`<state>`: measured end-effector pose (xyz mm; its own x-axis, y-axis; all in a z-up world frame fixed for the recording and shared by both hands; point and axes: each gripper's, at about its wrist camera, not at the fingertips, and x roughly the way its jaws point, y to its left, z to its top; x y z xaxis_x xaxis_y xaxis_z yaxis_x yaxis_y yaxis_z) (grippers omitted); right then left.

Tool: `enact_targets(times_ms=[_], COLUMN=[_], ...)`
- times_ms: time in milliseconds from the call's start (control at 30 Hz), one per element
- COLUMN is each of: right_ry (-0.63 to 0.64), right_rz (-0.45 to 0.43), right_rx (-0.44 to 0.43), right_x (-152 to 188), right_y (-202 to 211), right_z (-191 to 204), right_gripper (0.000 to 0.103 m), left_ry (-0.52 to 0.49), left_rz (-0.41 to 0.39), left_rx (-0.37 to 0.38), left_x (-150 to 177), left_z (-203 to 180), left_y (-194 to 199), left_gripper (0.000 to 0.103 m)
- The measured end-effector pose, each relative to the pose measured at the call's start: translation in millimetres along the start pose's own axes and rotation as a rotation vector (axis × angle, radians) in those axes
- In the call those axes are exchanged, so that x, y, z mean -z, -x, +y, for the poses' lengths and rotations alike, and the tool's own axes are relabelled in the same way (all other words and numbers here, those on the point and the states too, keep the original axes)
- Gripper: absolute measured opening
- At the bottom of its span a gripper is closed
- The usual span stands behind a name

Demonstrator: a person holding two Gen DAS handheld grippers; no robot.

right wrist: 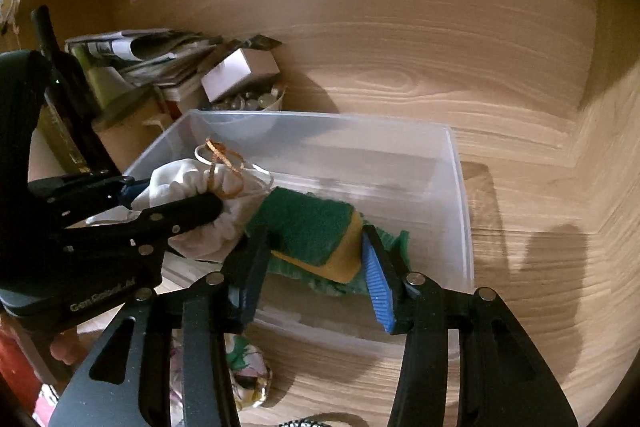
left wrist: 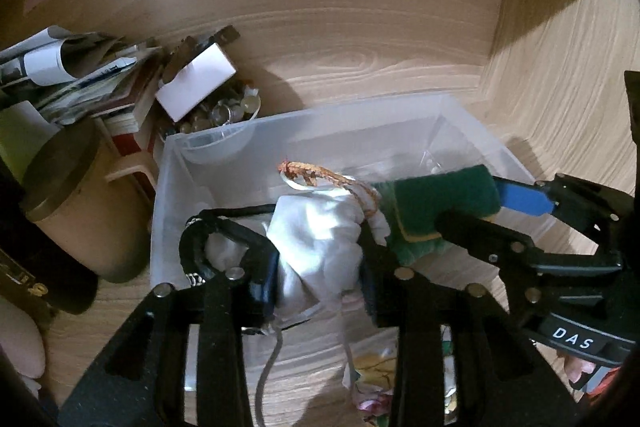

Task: Organize soft objects
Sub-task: 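Place the sponge and white pouch into the clear box and release both, then grasp the foil scrubber bag with the right tool while the left tool grasps the yellow ball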

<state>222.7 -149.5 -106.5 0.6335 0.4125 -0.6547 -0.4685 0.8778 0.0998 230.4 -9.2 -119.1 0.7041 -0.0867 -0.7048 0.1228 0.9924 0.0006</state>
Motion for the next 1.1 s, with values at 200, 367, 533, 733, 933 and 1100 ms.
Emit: enact_targets(times_ms=[200,367,533,733,933,1100], right_ry=[0.019,0.019,0.023,0.053,0.054,0.035], right_rz=[-0.021,-0.090,-0.164,-0.201,-0.152,-0.082], right_rx=[0.009,0.021,0.021,0.015,-0.026,-0.060], right_x=[3,4,8,26,54,80], right_y=[17,46,83,105,100,87], right_z=[-1,-4,-2,12,25,35], right_gripper=[0.062,0.078,0.083,0.091,0.091,0.091], left_ry=[-0.009,-0.020,-0.021,-0.012,0.000,0.041], left_rz=[-0.052,-0.120,-0.181,-0.213,-0.173,-0.093], left_rx=[-0.008,-0.011,-0.018,-0.032,-0.046,-0.032], left_x=[1,2,10,35,66,94], left_z=[0,-2,-1,-1,4,10], left_y=[19,52,86,115,122,115], left_gripper=[0.059,0.070,0.085,0.100,0.100,0.100])
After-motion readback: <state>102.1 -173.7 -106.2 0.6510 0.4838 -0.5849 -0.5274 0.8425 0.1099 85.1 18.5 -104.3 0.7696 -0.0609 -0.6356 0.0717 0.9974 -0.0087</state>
